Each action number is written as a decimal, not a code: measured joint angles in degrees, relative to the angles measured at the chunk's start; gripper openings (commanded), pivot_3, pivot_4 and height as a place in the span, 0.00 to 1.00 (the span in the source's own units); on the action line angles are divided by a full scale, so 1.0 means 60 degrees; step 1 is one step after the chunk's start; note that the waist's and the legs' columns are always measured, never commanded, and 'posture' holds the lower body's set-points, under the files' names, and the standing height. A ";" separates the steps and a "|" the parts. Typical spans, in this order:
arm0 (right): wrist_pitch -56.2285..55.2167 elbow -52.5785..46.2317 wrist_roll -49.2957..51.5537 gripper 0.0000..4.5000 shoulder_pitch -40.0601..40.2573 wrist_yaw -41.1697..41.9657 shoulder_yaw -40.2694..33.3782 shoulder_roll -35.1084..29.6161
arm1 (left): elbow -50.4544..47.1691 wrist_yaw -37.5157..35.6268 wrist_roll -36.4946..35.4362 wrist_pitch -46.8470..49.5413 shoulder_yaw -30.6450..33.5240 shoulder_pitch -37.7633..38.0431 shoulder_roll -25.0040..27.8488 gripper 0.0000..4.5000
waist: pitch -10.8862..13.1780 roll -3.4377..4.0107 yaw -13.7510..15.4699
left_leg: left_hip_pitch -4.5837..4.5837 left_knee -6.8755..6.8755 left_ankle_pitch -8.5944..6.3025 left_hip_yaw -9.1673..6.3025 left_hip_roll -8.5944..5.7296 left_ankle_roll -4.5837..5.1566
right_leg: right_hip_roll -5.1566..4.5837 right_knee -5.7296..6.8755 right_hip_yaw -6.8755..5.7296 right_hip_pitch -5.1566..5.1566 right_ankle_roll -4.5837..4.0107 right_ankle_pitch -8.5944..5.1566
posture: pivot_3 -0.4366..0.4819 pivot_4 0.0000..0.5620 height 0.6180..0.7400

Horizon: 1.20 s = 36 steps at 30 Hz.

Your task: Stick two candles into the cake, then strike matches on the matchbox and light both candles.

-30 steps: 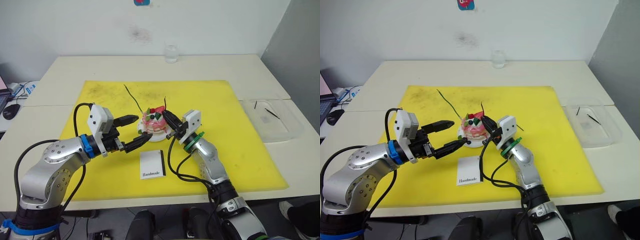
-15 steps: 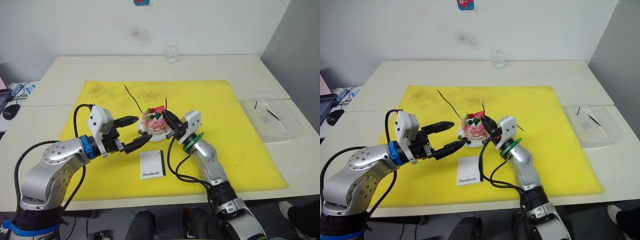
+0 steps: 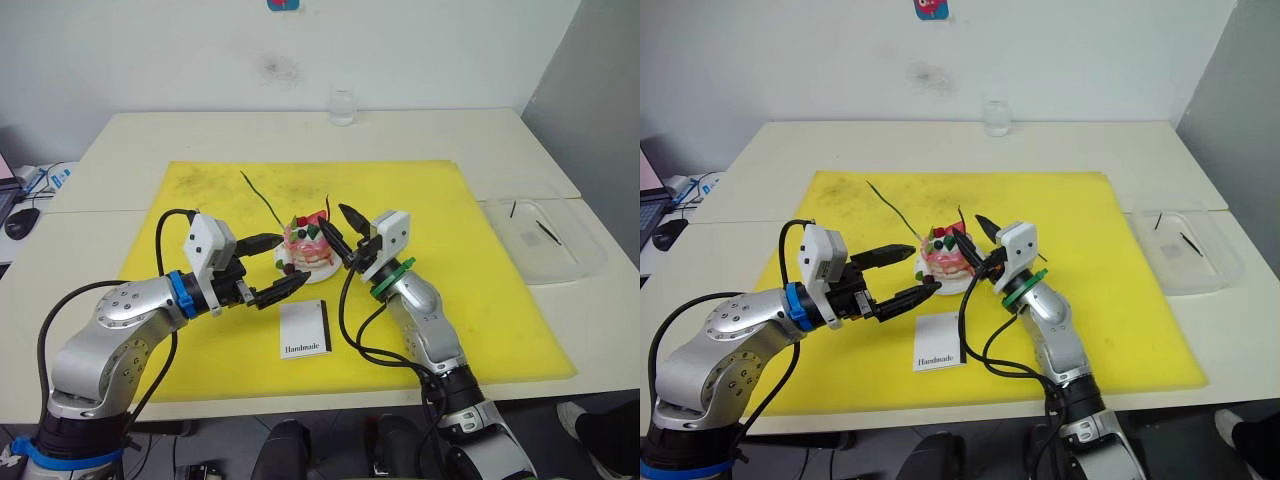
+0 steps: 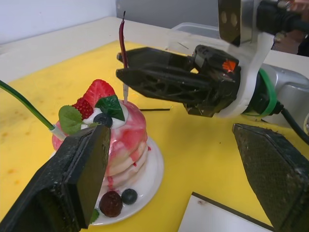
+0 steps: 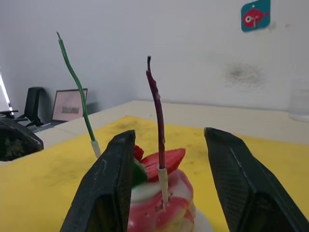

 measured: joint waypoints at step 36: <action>0.7160 -0.5402 0.0851 0.00 0.0177 0.3371 0.2087 -0.5887 | 0.3573 0.2870 -0.5669 0.9571 0.2210 -0.0974 -0.0234 1.00 | 0.0001 -0.0022 0.0018 | -0.0009 0.0001 0.0000 -0.0030 -0.0014 -0.0001 | -0.0021 -0.0006 -0.0033 0.0003 -0.0001 -0.0012 | 0.48 0.27 1.00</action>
